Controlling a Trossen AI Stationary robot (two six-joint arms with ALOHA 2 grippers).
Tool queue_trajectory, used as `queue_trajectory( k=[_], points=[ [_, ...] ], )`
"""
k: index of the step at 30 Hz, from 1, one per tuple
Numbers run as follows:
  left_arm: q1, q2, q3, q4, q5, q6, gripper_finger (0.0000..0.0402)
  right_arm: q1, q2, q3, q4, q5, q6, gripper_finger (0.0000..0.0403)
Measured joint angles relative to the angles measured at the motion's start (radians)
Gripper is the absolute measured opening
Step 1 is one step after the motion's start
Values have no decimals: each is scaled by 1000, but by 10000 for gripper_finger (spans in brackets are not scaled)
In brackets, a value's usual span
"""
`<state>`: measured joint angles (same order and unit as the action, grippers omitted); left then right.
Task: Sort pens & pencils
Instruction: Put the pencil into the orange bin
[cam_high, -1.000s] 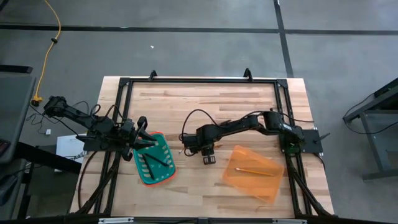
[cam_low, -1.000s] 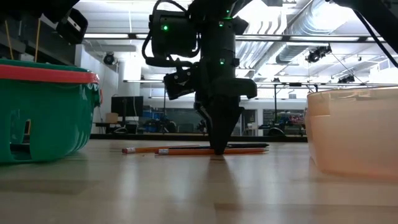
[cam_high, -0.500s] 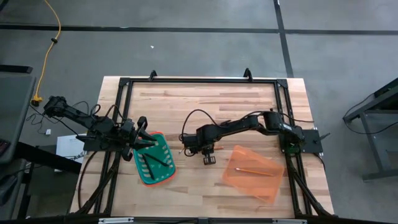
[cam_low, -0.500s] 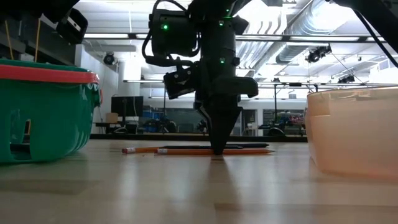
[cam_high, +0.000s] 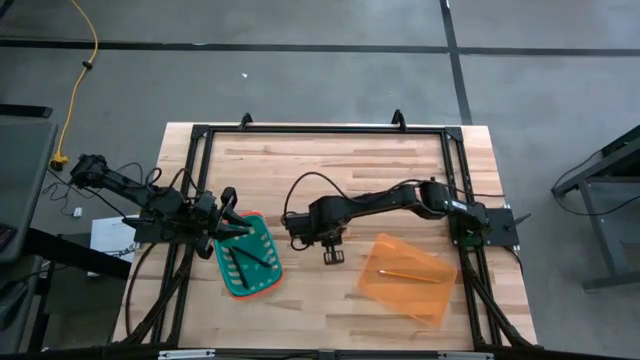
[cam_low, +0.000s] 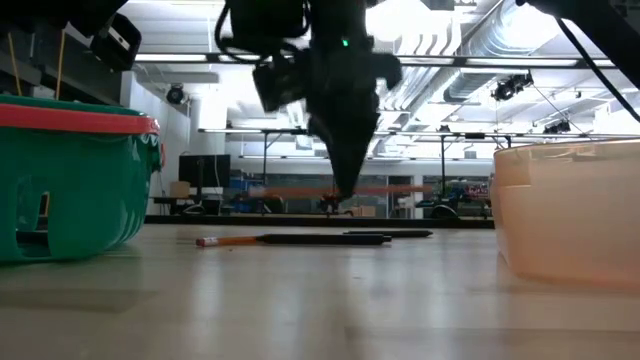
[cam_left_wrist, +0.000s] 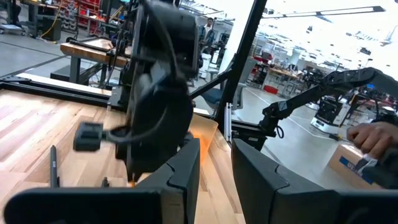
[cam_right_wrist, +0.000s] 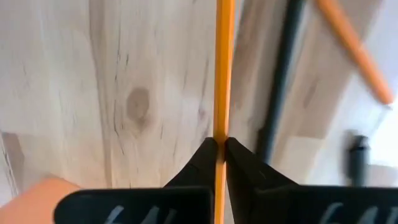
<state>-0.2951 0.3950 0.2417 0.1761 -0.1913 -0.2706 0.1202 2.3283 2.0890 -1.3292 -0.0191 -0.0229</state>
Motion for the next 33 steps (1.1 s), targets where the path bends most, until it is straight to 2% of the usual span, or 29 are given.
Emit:
queue_trajectory(
  k=[6,14,25,29,33],
  points=[
    [0,0,0,0,0,0,81,27,-1,123,-97,18,33,0],
    [0,0,0,0,0,0,81,73,-2,206,-246,18,204,0],
    [0,0,0,0,0,0,81,163,-47,126,-241,-1,262,0],
    [0,0,0,0,0,0,81,185,-116,27,-242,22,329,0],
    [0,0,0,0,0,0,81,217,-216,-136,-241,43,431,0]
  ],
)
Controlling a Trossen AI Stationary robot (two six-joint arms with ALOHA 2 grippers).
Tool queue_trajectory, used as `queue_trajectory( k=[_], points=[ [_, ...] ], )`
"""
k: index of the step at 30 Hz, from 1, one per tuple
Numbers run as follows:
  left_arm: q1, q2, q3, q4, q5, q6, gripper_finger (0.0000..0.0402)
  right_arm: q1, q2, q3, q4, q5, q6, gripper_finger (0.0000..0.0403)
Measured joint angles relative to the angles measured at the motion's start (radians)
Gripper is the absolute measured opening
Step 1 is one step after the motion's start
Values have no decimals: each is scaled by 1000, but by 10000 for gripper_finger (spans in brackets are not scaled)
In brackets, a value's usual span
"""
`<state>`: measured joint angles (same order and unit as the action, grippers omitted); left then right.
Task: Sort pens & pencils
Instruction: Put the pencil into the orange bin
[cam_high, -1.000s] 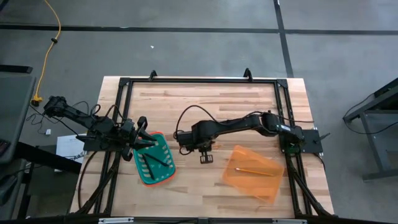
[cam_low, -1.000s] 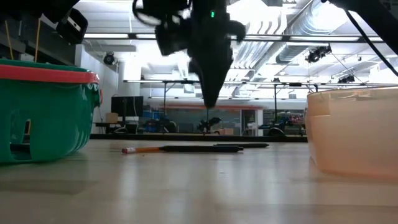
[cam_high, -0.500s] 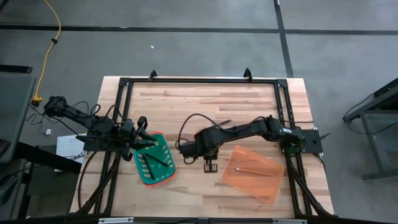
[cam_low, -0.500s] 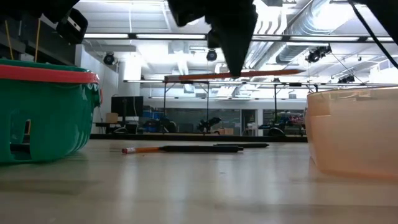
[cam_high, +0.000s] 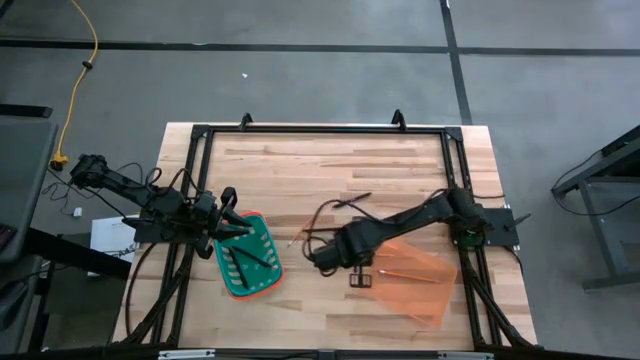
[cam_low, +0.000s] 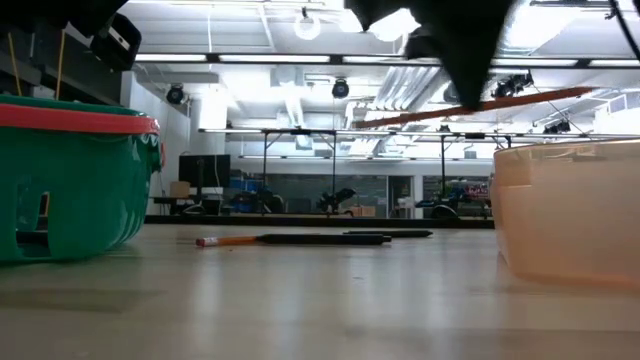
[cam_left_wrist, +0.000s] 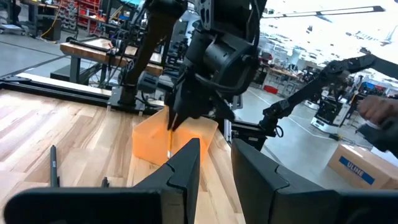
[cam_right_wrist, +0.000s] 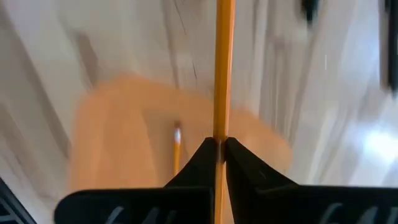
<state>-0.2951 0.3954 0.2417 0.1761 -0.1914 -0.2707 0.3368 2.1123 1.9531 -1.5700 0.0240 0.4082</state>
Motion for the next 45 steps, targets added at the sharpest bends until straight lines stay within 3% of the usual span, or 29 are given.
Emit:
queue_trajectory(
  k=[7,14,20,28,33,38,45],
  points=[
    [0,0,0,0,0,0,81,72,-188,-318,159,-5,204,0],
    [0,0,0,0,0,0,81,165,-329,-531,295,-9,401,0],
    [0,0,0,0,0,0,81,241,-383,-663,374,-9,531,0],
    [0,0,0,0,0,0,81,270,-386,-825,580,-46,561,0],
    [0,0,0,0,0,0,81,262,-386,-891,668,-11,586,10],
    [0,0,0,0,0,0,81,257,-386,-906,670,0,616,51],
    [0,0,0,0,0,0,81,243,-386,-816,591,-16,560,99]
  ],
)
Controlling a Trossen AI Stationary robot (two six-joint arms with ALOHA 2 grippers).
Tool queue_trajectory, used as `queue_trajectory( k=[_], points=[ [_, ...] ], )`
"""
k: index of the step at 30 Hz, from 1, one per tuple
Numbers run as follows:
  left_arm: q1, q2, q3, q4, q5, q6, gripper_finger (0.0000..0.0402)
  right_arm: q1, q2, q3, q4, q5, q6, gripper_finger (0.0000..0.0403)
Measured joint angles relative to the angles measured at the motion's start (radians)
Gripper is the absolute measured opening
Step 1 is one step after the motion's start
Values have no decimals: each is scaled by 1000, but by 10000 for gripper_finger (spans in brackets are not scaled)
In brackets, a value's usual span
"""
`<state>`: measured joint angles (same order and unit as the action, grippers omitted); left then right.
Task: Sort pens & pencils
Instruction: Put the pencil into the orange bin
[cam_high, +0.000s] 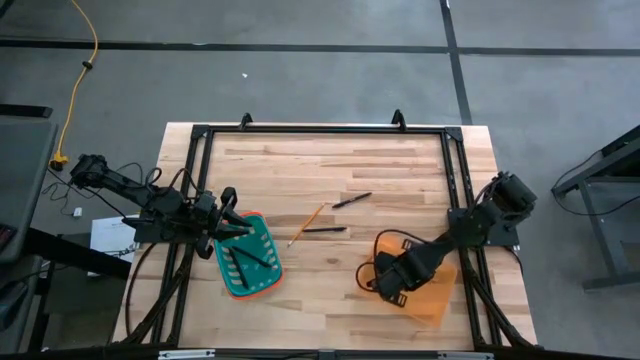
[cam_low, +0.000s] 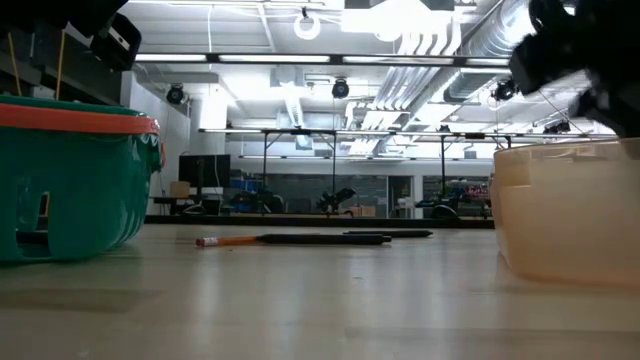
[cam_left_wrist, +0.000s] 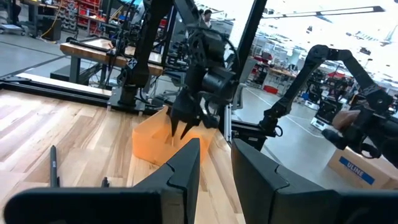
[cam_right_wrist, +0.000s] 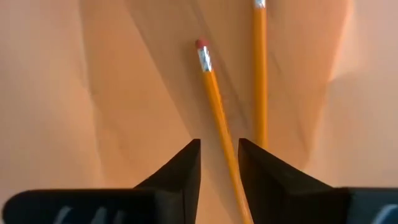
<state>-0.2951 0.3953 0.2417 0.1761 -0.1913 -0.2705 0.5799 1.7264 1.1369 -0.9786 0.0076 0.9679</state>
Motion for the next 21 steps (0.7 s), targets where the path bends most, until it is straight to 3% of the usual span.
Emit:
queue_trajectory(
  k=[5,9,15,21],
  points=[
    [0,0,0,0,0,0,81,-50,0,125,-93,21,-64,102],
    [0,0,0,0,0,0,81,-95,0,212,-89,96,-182,103],
    [0,0,0,0,0,0,81,-174,4,274,34,192,-374,103],
    [0,0,0,0,0,0,81,-254,68,277,159,202,-529,103]
  ],
)
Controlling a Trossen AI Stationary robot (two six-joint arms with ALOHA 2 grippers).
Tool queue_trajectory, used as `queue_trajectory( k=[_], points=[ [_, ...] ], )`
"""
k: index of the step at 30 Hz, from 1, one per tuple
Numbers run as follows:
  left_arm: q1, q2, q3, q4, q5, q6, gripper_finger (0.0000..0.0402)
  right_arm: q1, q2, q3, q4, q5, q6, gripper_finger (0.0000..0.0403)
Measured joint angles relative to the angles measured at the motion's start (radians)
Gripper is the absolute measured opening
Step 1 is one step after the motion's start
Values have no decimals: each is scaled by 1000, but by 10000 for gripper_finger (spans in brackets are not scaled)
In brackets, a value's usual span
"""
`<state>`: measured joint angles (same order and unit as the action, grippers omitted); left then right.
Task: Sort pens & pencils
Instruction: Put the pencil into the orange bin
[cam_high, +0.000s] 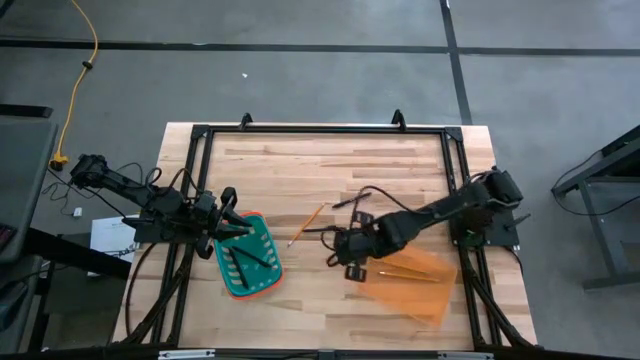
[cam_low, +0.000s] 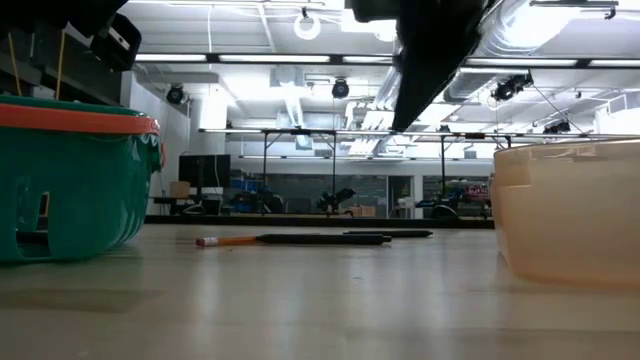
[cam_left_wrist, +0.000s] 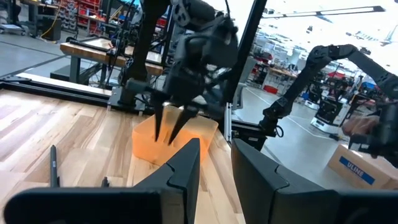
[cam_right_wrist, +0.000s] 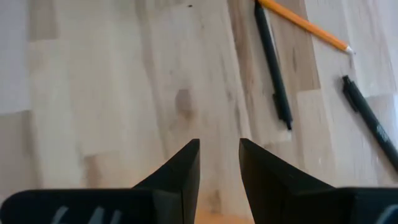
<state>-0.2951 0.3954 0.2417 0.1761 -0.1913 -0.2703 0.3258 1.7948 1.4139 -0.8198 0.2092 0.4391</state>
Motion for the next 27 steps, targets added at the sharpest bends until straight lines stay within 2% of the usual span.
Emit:
queue_trajectory(
  k=[11,15,22,27],
  points=[
    [0,0,0,0,0,0,81,-142,122,0,91,-85,-105,103],
    [0,0,0,0,0,0,81,-174,158,39,91,-88,-130,103],
    [0,0,0,0,0,0,81,-192,256,242,64,-82,-249,103],
    [0,0,0,-1,0,0,81,-221,359,420,-47,-31,-357,103]
  ],
)
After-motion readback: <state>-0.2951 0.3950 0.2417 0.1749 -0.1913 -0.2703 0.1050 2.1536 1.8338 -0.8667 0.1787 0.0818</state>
